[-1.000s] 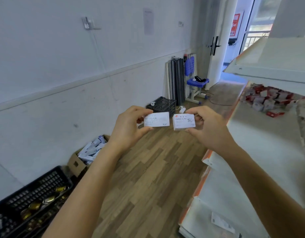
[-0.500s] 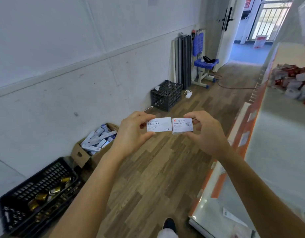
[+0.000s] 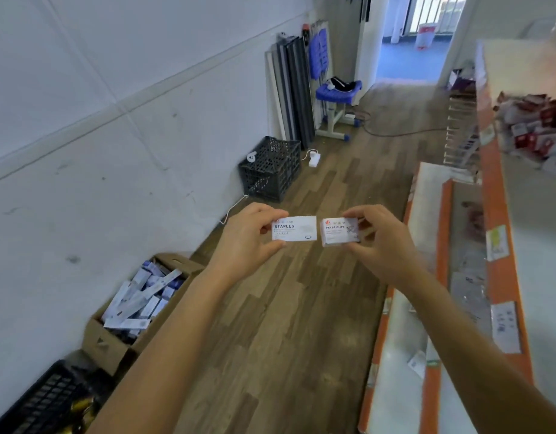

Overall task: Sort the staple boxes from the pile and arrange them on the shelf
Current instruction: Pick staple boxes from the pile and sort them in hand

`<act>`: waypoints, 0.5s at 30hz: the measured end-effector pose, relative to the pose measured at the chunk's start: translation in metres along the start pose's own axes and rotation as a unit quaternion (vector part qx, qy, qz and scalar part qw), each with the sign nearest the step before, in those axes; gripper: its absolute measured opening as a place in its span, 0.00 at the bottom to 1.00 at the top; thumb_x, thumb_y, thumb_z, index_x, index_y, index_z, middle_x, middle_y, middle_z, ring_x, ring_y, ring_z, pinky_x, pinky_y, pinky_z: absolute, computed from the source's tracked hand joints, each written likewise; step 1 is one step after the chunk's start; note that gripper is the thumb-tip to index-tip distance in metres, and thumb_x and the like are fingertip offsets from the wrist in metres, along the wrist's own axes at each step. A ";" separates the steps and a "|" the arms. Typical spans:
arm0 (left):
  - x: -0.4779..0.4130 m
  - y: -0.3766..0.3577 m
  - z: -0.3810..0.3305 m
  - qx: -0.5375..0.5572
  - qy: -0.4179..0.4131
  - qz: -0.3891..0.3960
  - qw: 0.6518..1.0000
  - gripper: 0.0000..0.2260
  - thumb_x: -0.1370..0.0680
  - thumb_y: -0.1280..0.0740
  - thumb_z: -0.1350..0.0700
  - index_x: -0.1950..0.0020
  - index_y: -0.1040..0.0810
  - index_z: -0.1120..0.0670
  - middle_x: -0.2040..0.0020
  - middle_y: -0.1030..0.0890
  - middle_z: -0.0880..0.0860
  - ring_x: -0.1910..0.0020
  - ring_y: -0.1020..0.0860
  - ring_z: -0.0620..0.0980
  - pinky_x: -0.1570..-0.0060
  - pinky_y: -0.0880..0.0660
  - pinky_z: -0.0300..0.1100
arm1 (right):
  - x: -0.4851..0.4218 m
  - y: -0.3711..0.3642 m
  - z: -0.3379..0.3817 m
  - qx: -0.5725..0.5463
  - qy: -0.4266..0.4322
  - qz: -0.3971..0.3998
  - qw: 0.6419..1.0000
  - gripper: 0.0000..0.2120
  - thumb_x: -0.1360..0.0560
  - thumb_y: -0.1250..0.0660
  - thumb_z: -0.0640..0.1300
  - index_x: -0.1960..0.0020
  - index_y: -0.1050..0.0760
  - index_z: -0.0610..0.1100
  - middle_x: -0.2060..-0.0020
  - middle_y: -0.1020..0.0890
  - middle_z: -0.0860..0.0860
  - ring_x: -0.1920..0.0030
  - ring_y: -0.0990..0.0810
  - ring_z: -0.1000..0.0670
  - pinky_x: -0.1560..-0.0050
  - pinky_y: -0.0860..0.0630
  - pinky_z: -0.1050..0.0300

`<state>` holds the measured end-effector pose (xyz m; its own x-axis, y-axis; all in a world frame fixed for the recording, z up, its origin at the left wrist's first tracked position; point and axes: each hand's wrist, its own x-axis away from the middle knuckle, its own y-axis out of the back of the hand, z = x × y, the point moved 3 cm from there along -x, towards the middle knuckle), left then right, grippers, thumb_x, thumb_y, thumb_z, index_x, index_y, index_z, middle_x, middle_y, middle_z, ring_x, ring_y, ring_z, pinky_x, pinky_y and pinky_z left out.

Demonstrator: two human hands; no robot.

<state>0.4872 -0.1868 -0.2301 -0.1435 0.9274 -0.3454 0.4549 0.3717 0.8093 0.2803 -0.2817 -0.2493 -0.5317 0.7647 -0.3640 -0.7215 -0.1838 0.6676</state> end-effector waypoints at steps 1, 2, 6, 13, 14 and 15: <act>-0.015 -0.005 0.007 0.007 -0.008 0.005 1.000 0.22 0.31 0.24 0.58 0.38 0.21 0.53 0.45 0.22 0.50 0.52 0.24 0.44 0.48 0.25 0.35 | -0.010 0.000 -0.006 0.004 -0.011 -0.004 1.000 0.20 0.32 0.24 0.39 0.42 0.25 0.44 0.46 0.22 0.50 0.49 0.23 0.54 0.53 0.24 0.67; -0.031 -0.011 0.013 0.013 -0.016 0.010 1.000 0.22 0.31 0.24 0.58 0.38 0.21 0.53 0.45 0.22 0.49 0.53 0.24 0.43 0.49 0.27 0.31 | -0.020 -0.001 -0.012 0.009 -0.021 -0.008 1.000 0.20 0.32 0.24 0.40 0.42 0.25 0.44 0.46 0.23 0.51 0.49 0.23 0.54 0.53 0.24 0.67; -0.093 -0.037 0.041 0.023 -0.052 0.038 0.998 0.21 0.31 0.23 0.58 0.39 0.21 0.53 0.45 0.21 0.49 0.52 0.25 0.41 0.51 0.28 0.26 | -0.061 -0.012 -0.040 0.020 -0.072 -0.023 0.997 0.20 0.32 0.24 0.42 0.42 0.26 0.47 0.46 0.24 0.53 0.49 0.24 0.57 0.56 0.28 0.76; -0.223 -0.069 0.094 0.060 -0.115 0.080 0.988 0.21 0.32 0.24 0.60 0.40 0.21 0.54 0.47 0.21 0.51 0.53 0.23 0.45 0.51 0.24 0.36 | -0.157 -0.036 -0.088 0.011 -0.137 -0.077 0.988 0.19 0.32 0.25 0.43 0.43 0.27 0.49 0.47 0.24 0.56 0.50 0.24 0.58 0.55 0.27 0.75; -0.242 -0.072 0.100 0.064 -0.124 0.087 0.986 0.21 0.32 0.24 0.60 0.40 0.21 0.54 0.47 0.21 0.51 0.53 0.23 0.45 0.51 0.23 0.37 | -0.170 -0.038 -0.093 0.010 -0.147 -0.087 0.985 0.20 0.31 0.25 0.43 0.43 0.27 0.49 0.47 0.24 0.56 0.50 0.24 0.59 0.54 0.26 0.74; -0.260 -0.075 0.105 0.072 -0.132 0.093 0.984 0.21 0.32 0.24 0.60 0.40 0.21 0.54 0.47 0.21 0.51 0.53 0.23 0.46 0.50 0.23 0.39 | -0.182 -0.040 -0.099 0.008 -0.156 -0.097 0.983 0.20 0.31 0.25 0.43 0.42 0.26 0.49 0.47 0.23 0.55 0.50 0.24 0.58 0.54 0.25 0.72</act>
<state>0.5828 -0.4600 -0.2512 0.1788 0.9288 -0.3246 0.5750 0.1691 0.8005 0.3619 -0.4749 -0.2736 -0.2208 0.9373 -0.2698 -0.7878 -0.0083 0.6159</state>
